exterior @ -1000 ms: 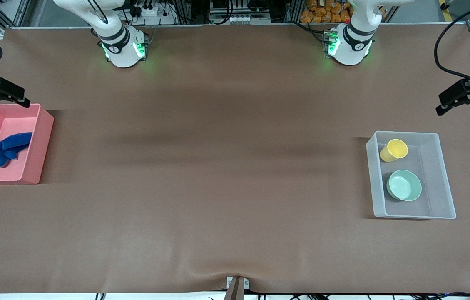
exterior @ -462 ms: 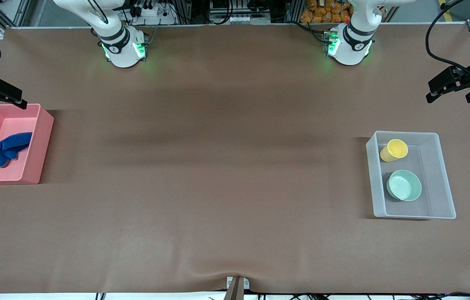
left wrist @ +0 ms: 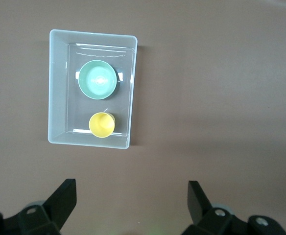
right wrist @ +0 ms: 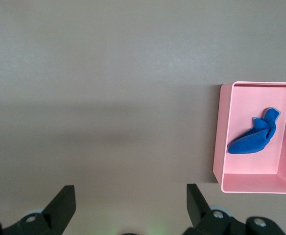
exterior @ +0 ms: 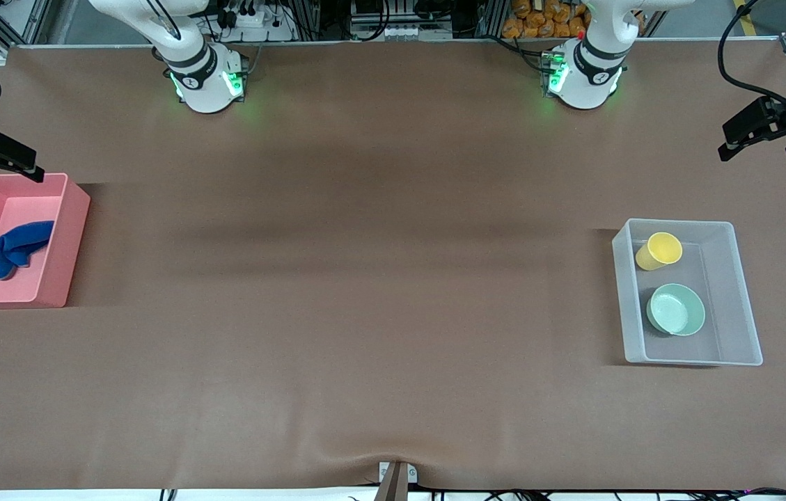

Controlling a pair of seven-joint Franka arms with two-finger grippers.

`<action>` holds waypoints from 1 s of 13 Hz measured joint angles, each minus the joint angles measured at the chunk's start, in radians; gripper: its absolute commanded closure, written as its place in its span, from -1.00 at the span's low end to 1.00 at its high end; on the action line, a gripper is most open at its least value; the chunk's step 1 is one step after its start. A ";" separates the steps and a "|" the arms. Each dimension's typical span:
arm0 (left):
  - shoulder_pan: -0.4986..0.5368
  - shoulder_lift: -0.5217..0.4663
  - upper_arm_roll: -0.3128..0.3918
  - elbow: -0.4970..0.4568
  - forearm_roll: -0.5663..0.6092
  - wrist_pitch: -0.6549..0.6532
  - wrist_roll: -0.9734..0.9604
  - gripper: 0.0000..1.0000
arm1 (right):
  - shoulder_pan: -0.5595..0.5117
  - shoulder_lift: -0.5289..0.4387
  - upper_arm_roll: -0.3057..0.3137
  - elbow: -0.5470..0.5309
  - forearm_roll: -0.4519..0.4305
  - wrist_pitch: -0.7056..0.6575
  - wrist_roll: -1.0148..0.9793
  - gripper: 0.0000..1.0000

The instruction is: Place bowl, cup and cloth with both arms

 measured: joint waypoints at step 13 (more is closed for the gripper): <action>-0.006 0.000 -0.032 0.018 0.032 -0.039 -0.126 -1.00 | 0.000 0.000 -0.001 -0.002 -0.003 -0.002 0.000 -1.00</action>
